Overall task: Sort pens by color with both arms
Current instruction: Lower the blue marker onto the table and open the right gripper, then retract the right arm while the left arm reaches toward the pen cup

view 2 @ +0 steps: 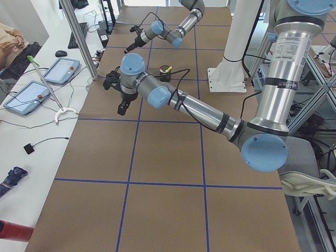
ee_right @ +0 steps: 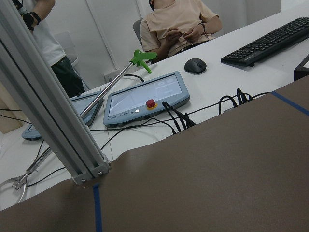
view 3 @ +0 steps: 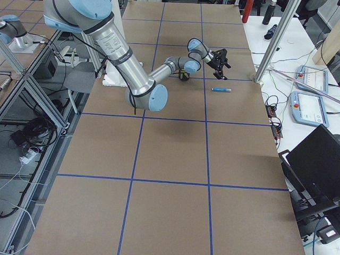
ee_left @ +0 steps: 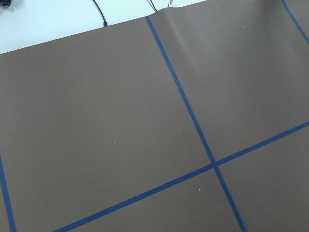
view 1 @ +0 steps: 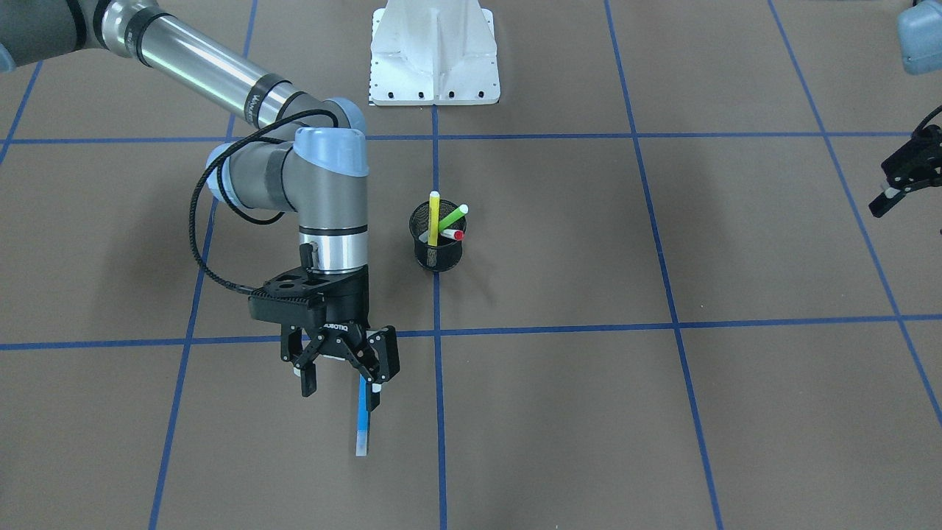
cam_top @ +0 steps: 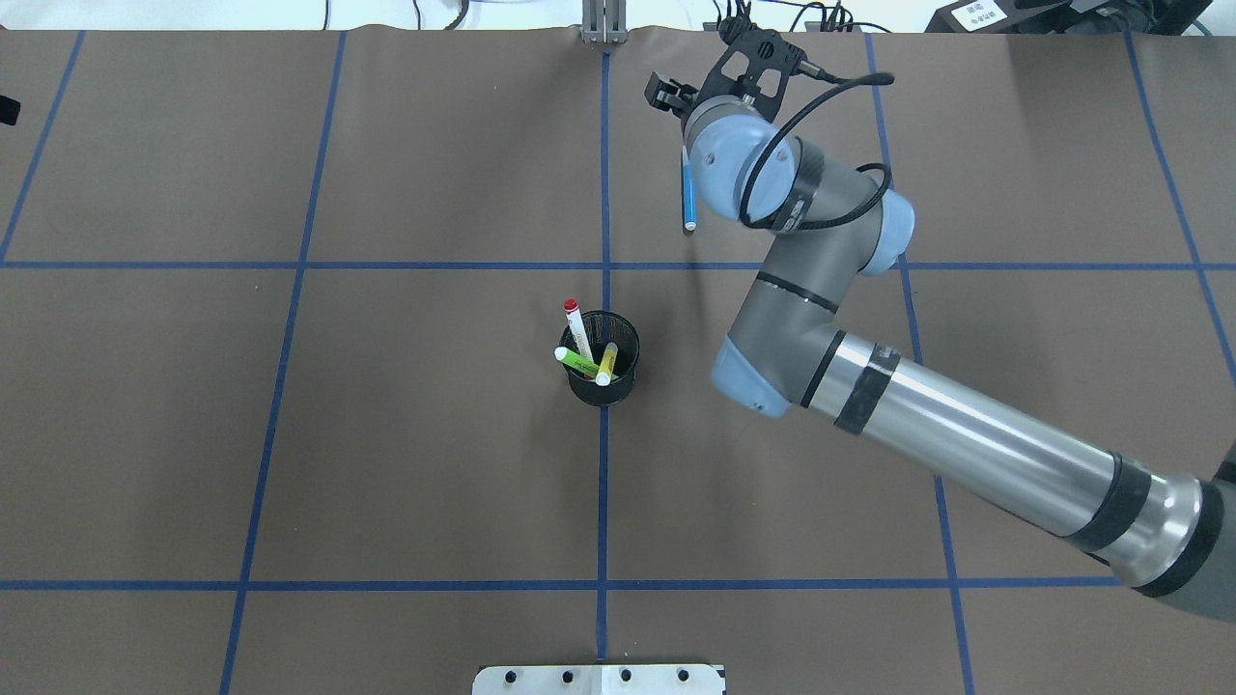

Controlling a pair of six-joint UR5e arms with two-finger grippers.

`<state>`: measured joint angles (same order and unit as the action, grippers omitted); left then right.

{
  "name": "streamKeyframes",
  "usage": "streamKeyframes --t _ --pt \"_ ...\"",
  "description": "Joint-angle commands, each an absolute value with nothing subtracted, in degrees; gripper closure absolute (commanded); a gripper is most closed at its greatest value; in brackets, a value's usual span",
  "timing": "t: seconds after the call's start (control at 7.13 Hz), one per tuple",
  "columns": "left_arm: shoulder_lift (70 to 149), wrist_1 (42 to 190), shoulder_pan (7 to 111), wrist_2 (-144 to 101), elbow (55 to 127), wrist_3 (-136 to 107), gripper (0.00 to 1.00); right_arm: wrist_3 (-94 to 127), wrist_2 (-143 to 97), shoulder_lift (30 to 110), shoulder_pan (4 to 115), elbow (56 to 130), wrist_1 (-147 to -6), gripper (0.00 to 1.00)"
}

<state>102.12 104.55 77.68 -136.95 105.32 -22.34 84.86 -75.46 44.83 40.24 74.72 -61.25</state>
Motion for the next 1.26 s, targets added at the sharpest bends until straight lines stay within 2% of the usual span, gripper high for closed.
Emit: streamKeyframes --t 0.0,0.28,0.7,0.98,1.12 --pt "108.3 97.7 72.6 -133.4 105.4 -28.9 0.00 75.8 -94.4 46.6 47.8 79.3 -67.1 0.01" --pt "117.0 84.6 68.4 -131.5 105.6 -29.4 0.00 64.7 -110.4 51.9 54.9 86.3 -71.6 0.01" --pt "126.6 75.7 57.6 -130.0 104.3 -36.6 0.00 45.2 -130.0 60.6 66.8 88.9 -71.9 0.00" --pt "133.4 72.3 52.2 -127.5 99.8 -46.3 0.03 30.6 -134.2 62.4 72.5 89.2 -80.1 0.00" --pt "137.5 72.2 50.5 -127.2 95.1 -48.1 0.02 23.2 -134.6 62.3 74.0 89.3 -85.7 0.00"
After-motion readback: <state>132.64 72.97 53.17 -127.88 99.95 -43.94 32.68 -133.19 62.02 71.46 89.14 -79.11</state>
